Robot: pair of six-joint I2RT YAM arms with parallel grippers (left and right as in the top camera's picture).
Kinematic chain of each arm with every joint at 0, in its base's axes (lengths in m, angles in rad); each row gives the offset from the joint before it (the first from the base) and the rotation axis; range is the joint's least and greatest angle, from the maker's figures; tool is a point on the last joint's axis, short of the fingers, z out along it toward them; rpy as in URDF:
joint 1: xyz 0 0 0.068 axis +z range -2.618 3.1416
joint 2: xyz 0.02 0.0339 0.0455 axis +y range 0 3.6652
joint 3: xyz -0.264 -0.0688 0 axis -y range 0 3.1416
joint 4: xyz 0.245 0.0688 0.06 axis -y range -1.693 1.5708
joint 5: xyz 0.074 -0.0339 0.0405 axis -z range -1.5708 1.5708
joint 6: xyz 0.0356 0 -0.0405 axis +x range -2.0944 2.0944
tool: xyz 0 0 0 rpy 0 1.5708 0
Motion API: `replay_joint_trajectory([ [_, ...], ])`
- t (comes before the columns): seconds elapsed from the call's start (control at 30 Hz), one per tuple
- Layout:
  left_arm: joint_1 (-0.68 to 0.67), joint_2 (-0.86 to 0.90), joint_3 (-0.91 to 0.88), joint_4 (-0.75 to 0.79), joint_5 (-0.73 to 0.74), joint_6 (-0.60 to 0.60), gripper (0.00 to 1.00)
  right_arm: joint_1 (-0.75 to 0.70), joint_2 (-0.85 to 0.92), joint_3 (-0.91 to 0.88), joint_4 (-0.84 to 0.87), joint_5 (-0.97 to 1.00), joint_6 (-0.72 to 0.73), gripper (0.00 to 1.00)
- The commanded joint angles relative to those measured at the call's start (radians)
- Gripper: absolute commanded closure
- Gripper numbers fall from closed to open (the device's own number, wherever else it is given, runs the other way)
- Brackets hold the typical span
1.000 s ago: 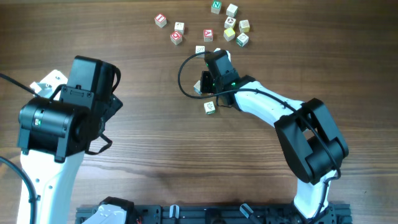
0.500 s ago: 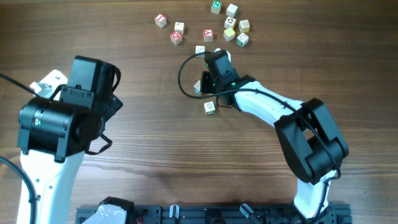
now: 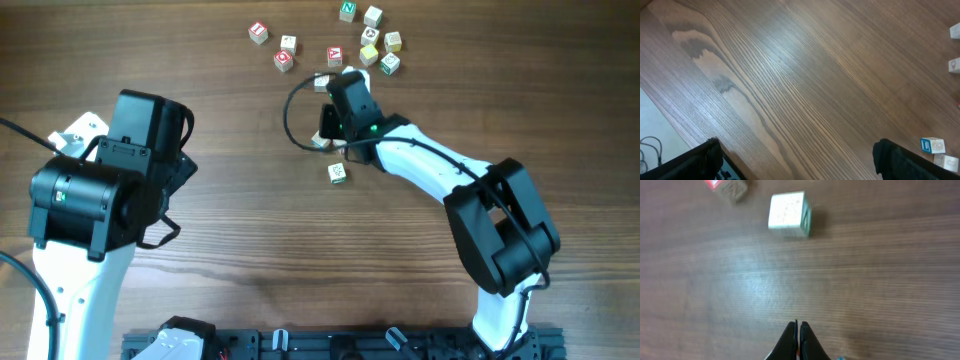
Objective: Form a circle
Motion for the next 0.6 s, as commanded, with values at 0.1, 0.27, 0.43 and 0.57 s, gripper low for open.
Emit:
replay_joint_trajectory([
  [0.1, 0.008, -0.006, 0.003, -0.001, -0.003, 0.002, 0.0, 0.007, 0.003, 0.049, -0.146, 0.16, 0.113, 0.95],
  [0.27, 0.008, -0.006, 0.003, 0.0, -0.003, 0.002, 0.0, 0.007, 0.0, 0.049, -0.29, 0.173, 0.245, 0.95],
  [0.43, 0.008, -0.006, 0.003, 0.0, -0.003, 0.002, 0.0, 0.007, 0.0, 0.048, -0.337, 0.124, 0.286, 0.95],
  [0.57, 0.008, -0.006, 0.003, 0.0, -0.003, 0.002, 0.0, 0.008, 0.0, 0.048, -0.395, 0.112, 0.332, 0.95],
])
